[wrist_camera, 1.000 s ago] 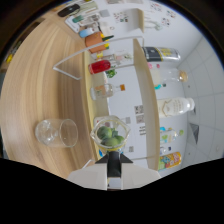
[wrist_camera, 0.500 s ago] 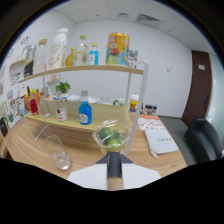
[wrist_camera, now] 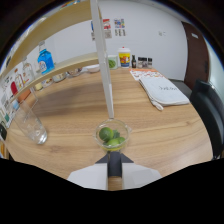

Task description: Make me a cup of Mojito.

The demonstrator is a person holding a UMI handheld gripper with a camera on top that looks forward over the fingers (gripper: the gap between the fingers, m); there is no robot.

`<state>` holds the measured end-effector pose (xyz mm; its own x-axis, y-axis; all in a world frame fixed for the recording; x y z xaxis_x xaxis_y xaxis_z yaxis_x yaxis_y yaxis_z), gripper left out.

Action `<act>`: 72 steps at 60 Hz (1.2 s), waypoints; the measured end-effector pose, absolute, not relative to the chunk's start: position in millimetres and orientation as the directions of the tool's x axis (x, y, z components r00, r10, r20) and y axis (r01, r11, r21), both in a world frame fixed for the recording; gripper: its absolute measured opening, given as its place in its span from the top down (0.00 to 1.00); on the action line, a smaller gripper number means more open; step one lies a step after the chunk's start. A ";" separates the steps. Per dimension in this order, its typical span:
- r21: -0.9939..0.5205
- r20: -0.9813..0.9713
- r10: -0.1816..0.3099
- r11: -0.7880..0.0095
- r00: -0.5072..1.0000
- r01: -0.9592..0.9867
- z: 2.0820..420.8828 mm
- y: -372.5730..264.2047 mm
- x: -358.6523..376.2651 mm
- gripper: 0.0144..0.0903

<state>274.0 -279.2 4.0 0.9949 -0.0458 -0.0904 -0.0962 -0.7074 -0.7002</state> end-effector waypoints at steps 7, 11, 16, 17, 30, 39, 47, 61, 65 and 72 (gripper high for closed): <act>-0.699 -0.064 -0.027 -0.712 0.998 -0.064 -0.3 -280.5 275.8 0.96; -0.704 -0.062 -0.026 -0.707 0.998 -0.062 -0.7 -277.7 274.7 0.95; -0.699 -0.026 -0.040 -0.713 0.999 -0.047 0.0 -279.0 281.3 0.67; -0.702 -0.020 -0.042 -0.711 0.999 -0.044 1.4 -279.1 281.9 0.62; -0.772 -0.005 -0.084 -0.633 0.996 -0.057 59.9 -285.9 276.7 0.06; -0.852 -0.037 -0.056 -0.520 0.998 -0.060 128.9 -291.1 230.9 0.07; -0.885 -0.046 -0.024 -0.462 0.999 -0.052 162.5 -302.1 174.0 0.07; -0.884 -0.059 -0.021 -0.463 0.998 -0.062 157.2 -322.0 96.2 0.06; -0.876 -0.074 -0.011 -0.477 0.997 -0.070 151.8 -325.3 78.7 0.06; -0.879 -0.057 0.008 -0.474 0.998 -0.046 160.8 -322.8 58.7 0.06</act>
